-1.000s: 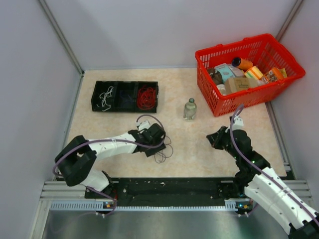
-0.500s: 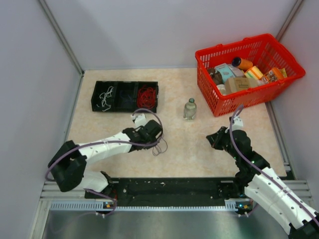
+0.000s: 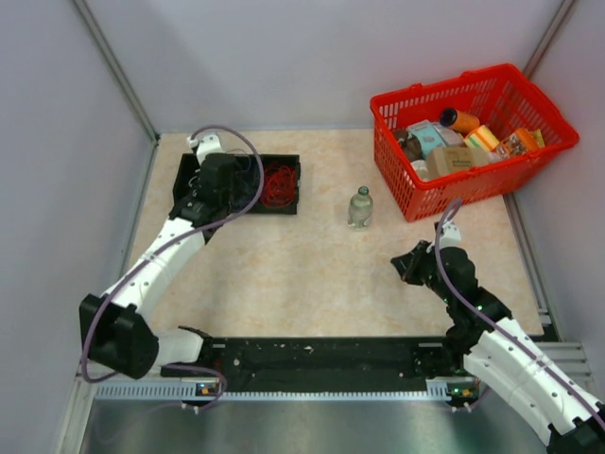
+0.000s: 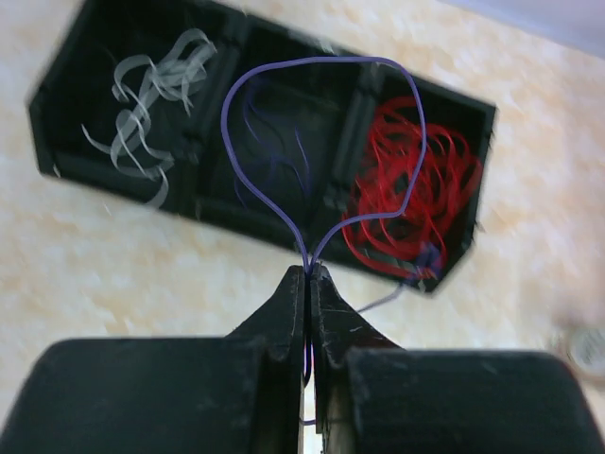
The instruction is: Untangle the cables
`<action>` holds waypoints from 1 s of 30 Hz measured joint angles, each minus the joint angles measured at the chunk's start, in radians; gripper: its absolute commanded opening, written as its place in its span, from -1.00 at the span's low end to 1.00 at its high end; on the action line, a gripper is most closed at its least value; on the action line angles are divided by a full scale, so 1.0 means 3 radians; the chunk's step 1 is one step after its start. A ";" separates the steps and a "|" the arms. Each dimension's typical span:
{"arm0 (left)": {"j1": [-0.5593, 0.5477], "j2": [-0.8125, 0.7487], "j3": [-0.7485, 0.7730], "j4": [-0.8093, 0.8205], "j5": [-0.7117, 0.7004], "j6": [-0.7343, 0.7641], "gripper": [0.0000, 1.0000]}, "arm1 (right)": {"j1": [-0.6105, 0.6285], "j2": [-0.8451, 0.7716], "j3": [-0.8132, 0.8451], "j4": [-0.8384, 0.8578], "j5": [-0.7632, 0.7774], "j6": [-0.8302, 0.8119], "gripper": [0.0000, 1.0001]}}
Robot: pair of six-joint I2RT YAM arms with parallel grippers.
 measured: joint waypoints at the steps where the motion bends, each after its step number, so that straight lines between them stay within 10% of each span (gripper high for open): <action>1: 0.0084 0.0109 0.0080 0.0094 0.0009 0.0112 -1.00 | 0.0000 0.0001 -0.0005 0.0000 -0.0003 0.0000 -1.00; 14: 0.0844 0.1895 0.0916 0.0685 0.0561 0.0529 -1.00 | 0.0000 0.0027 -0.0024 0.0033 -0.0025 -0.0031 -1.00; 23: 0.0842 0.2396 0.1517 0.0205 0.0696 0.0412 -0.21 | 0.0000 0.0071 -0.0028 0.0092 -0.0097 -0.0031 -1.00; 27: 0.0844 0.2235 0.1401 0.0148 0.0683 0.0290 0.46 | 0.0000 0.0072 -0.0028 0.0098 -0.0106 -0.0031 -1.00; 30: 0.0847 0.1938 0.1180 0.0094 0.0701 0.0197 0.50 | 0.0000 0.0094 -0.0028 0.0099 -0.0125 -0.0032 -1.00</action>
